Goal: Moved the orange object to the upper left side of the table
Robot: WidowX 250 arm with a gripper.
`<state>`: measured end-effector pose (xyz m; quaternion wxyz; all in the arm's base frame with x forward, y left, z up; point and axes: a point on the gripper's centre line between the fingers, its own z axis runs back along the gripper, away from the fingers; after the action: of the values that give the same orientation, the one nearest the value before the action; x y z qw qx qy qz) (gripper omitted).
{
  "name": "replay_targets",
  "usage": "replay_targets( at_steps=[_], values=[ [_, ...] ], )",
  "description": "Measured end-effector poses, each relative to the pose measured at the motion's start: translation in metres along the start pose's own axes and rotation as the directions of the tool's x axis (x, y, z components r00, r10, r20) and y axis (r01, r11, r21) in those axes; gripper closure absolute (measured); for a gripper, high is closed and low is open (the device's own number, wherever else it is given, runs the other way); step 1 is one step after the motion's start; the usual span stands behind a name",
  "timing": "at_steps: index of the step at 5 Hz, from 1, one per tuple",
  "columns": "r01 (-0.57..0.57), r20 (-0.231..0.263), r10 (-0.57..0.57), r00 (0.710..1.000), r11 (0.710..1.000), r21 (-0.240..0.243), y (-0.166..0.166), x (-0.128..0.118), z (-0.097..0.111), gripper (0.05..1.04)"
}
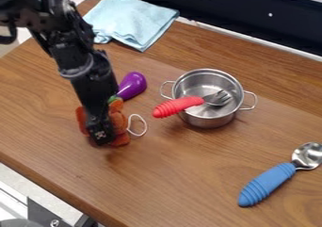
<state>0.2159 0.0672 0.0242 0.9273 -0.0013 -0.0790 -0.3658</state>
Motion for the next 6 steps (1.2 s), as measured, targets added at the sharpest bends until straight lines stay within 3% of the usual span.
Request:
replay_targets(
  at_steps=[1, 3, 4, 5, 6],
  values=[
    [0.009, -0.006, -0.009, 1.0, 0.999, -0.04, -0.003, -0.002, -0.003, 0.128],
    [-0.037, 0.022, 0.04, 0.999, 0.992, -0.121, -0.005, -0.005, 0.006, 0.596],
    [-0.19, 0.074, 0.198, 0.977, 0.976, -0.105, 0.011, 0.0, 0.031, 0.683],
    [-0.345, 0.105, 0.358, 0.928, 0.931, -0.124, 0.025, 0.01, 0.047, 0.689],
    [-0.522, 0.12, 0.539, 0.834, 0.84, -0.149, 0.037, 0.026, 0.063, 0.689]
  ],
)
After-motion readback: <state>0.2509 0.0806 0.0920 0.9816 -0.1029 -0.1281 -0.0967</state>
